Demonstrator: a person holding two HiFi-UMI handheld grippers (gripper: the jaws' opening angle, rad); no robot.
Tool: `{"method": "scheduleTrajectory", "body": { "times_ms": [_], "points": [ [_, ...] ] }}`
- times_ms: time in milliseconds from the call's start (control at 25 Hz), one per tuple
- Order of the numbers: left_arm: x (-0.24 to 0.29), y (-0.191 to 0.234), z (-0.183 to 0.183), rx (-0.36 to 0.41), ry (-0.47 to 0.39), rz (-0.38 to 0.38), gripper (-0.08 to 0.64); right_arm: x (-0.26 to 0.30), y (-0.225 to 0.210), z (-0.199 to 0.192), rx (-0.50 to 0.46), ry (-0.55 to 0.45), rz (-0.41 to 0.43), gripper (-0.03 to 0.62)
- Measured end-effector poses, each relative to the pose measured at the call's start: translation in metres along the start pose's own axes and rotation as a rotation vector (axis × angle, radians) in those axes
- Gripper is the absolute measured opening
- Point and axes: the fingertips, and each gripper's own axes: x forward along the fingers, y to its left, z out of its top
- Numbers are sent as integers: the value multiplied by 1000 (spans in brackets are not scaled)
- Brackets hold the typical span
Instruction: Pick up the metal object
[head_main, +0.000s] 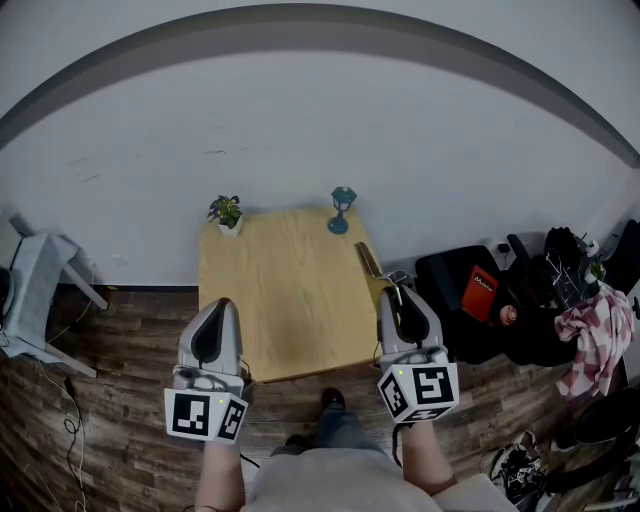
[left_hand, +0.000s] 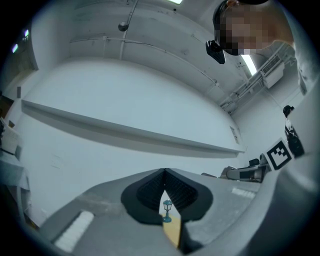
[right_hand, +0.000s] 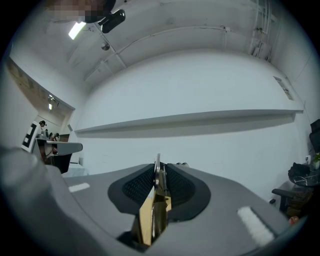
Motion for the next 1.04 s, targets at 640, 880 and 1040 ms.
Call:
{"method": "scheduleTrajectory", "body": {
  "times_ms": [640, 880, 1040],
  "points": [
    [-7, -6, -3, -6, 4, 1, 5, -12, -2, 1, 15, -16, -6, 72],
    [-6, -4, -5, -9, 8, 5, 5, -9, -8, -7, 52, 6, -21, 18],
    [-5, -1, -6, -11, 10, 11, 5, -8, -8, -9, 50, 6, -21, 18]
  ]
}}
